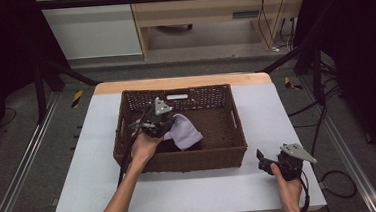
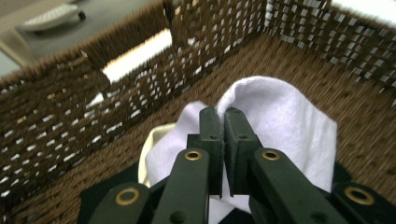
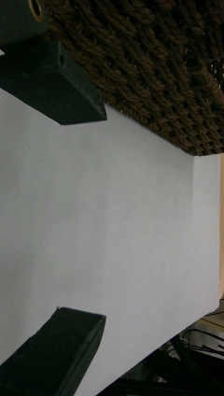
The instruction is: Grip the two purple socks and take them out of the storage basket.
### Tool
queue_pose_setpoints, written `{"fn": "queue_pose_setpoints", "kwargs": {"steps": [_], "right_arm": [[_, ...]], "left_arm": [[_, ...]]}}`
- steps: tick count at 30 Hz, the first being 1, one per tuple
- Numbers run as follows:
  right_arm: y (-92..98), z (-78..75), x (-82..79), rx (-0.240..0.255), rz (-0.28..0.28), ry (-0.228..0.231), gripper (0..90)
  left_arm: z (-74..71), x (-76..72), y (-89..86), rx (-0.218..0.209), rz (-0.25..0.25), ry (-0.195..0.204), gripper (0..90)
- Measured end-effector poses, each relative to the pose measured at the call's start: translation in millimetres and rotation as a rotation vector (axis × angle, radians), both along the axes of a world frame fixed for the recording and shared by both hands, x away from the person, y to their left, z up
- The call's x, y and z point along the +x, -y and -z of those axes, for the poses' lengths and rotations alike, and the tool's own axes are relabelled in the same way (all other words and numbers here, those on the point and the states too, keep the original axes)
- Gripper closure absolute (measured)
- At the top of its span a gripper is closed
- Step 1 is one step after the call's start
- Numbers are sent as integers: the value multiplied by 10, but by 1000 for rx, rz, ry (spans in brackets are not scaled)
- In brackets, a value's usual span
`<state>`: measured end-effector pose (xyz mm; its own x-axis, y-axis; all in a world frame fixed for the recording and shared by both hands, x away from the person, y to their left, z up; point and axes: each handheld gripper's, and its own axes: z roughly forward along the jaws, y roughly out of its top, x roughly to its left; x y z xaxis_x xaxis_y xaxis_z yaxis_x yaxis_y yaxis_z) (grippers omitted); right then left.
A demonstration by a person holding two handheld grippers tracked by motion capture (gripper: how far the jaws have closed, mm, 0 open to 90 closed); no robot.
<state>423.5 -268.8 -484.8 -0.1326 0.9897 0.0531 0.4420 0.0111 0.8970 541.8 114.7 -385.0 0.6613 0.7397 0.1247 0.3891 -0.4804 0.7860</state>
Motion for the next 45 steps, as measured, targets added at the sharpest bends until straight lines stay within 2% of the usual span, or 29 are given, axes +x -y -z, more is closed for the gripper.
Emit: {"fn": "queue_pose_setpoints", "kwargs": {"steps": [1, 2, 3, 5, 11, 14, 16, 23, 31, 40, 45], "right_arm": [[0, 0, 0, 0, 0, 0, 46], [1, 0, 0, 1, 0, 0, 46], [1, 0, 0, 1, 0, 0, 46], [1, 0, 1, 1, -1, 0, 46], [2, -1, 1, 3, 0, 1, 45], [3, -1, 1, 4, 0, 0, 45], [2, -1, 1, 3, 0, 0, 45], [2, -1, 0, 2, 0, 1, 46], [2, -1, 1, 2, 2, 0, 45], [2, -1, 0, 2, 2, 1, 46], [2, -2, -1, -1, 4, 1, 46]], "left_arm": [[-15, -5, -18, -21, 1, 7, 862], [-44, -16, -59, -73, -1, 22, 863], [-44, -16, -59, -73, -1, 22, 865], [-86, -33, -100, -114, -3, 45, 865], [-151, -75, -135, -161, -5, 78, 866], [-212, -106, -182, -206, -10, 92, 866], [-272, -146, -219, -253, -8, 101, 866], [-422, -273, -278, -301, 1, 148, 866], [-672, -436, -359, -366, 13, 200, 866], [-931, -636, -358, -387, 51, 253, 866], [-1100, -764, -373, -409, 75, 269, 866]]}}
